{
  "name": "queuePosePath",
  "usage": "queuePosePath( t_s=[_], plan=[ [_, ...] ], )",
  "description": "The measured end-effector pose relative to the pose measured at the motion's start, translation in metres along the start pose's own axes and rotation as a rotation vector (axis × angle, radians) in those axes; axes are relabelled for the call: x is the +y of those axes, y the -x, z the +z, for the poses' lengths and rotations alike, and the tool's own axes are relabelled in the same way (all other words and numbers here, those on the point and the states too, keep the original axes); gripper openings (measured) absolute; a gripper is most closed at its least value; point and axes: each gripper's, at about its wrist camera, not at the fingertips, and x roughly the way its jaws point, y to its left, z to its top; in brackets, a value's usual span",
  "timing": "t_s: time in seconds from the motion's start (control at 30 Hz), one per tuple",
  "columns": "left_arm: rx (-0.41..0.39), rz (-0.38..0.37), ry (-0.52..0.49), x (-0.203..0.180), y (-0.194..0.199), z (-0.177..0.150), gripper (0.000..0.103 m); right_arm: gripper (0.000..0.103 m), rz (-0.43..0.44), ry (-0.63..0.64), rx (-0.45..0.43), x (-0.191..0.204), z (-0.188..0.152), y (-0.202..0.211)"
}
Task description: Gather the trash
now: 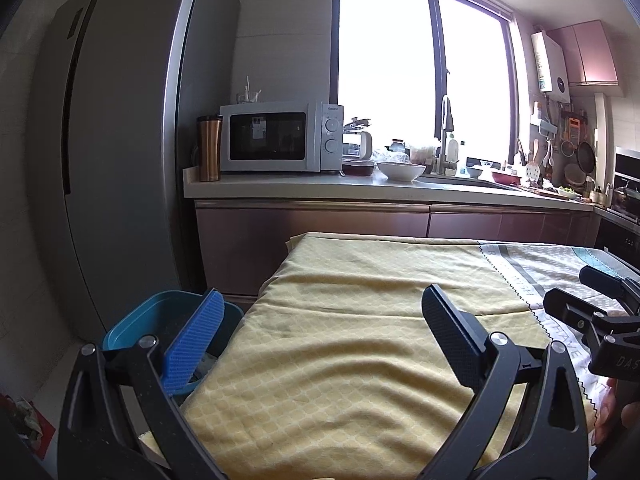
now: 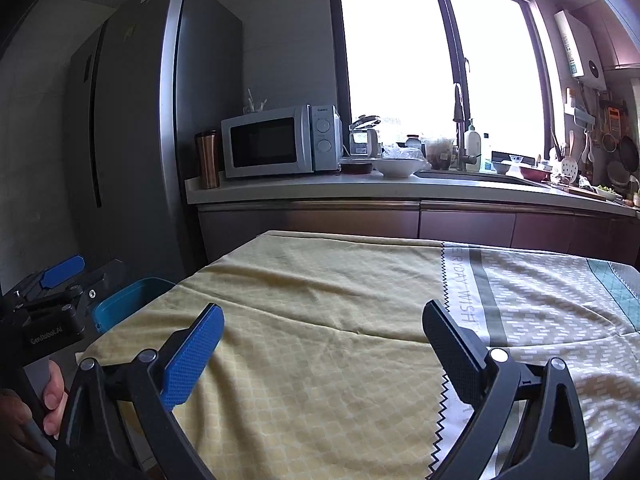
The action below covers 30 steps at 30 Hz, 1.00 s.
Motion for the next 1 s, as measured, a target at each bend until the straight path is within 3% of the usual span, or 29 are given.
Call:
queuePosePath(
  t_s=[1.0],
  plan=[
    [-0.080, 0.021, -0.034, -0.006, 0.011, -0.002, 0.097, 0.096, -0.006, -0.017, -0.034, -0.005, 0.002, 0.003]
  ],
)
